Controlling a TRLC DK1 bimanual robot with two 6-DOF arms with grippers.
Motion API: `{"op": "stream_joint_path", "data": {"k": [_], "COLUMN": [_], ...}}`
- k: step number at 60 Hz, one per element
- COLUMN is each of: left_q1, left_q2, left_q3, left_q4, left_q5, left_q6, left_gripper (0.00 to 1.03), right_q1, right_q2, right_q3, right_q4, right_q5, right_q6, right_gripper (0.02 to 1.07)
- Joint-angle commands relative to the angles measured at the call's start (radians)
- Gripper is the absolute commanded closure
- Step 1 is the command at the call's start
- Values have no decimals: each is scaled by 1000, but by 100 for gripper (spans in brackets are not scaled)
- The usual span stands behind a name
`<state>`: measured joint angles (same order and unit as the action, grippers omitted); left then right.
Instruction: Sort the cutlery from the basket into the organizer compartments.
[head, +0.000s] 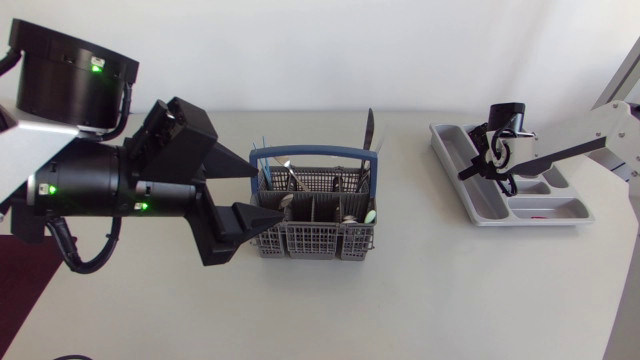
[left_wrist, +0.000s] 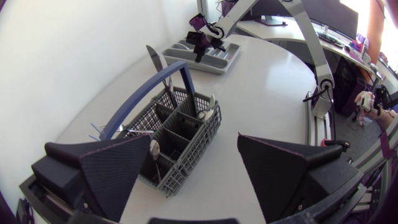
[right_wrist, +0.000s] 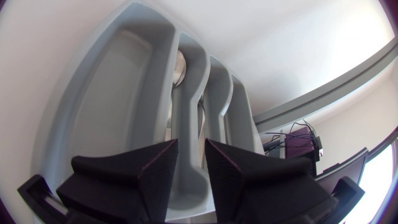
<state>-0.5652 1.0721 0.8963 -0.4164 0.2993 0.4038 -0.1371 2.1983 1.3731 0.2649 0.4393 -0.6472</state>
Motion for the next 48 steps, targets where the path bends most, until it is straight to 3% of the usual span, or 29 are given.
{"op": "stream_joint_path", "data": {"k": [1, 13, 28, 40, 48], "left_q1": [-7, -28, -142, -205, -246], "left_q2": [-12, -12, 17, 106, 193], "left_q3": [-17, -17, -42, -20, -11], "left_q4": [-7, -7, 36, 84, 148], "left_q5": [-5, -32, -167, -213, -259], "left_q6": [20, 21, 63, 105, 168], "left_gripper": [6, 7, 7, 7, 7], "right_q1": [-7, -21, -2, 53, 114], "right_q2": [-68, -224, -578, -828, -962], "right_q3": [-37, -103, -332, -494, -603], "right_q4": [-6, -44, -151, -260, -299], "right_q5": [-11, -62, -266, -422, -459], "right_q6": [24, 60, 133, 179, 181], "right_gripper": [54, 47, 36, 35, 35]}}
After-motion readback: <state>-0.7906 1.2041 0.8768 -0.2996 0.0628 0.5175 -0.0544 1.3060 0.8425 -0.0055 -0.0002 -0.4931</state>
